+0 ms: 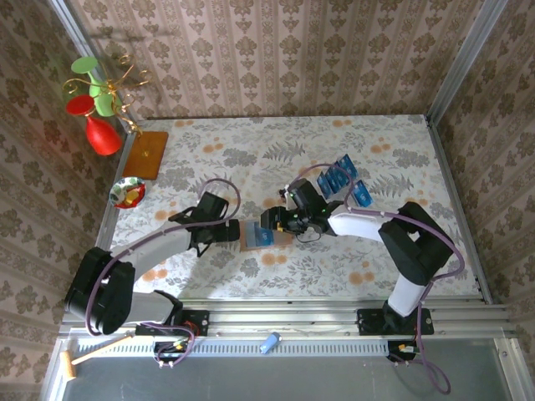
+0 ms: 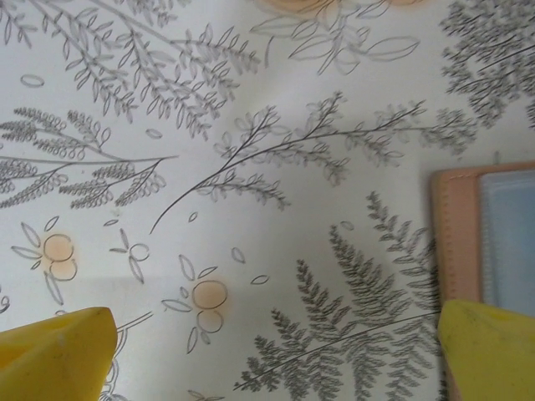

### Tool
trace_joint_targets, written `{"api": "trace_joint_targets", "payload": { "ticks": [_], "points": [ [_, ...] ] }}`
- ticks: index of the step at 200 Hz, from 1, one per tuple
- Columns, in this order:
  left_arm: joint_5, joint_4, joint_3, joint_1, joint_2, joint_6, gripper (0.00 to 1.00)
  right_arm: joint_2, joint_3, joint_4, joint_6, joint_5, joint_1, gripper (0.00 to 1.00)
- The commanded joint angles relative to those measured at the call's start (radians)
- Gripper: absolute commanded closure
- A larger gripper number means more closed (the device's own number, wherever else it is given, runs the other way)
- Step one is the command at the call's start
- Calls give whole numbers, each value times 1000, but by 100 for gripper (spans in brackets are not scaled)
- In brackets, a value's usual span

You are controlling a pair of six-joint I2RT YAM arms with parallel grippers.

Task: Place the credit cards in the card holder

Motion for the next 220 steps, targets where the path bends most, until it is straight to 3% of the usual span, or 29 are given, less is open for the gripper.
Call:
{"api": "trace_joint_targets", "payload": {
  "ticks": [1,22,51,81,220],
  "points": [
    [-8,-26,-18,10,-6,-25,0,-20,66,-213,-74,111,5,36],
    [-3,-21,-17,11,12,-18,0,6,111,-322,-101,178,13,41],
    [4,-11,-12,10,47,-12,0,43,145,-377,-126,229,32,67],
    [-2,-10,4,9,87,-4,0,91,184,-407,-146,249,49,82],
    [3,15,47,-11,166,9,0,181,254,-404,-145,234,71,88]
  ]
}}
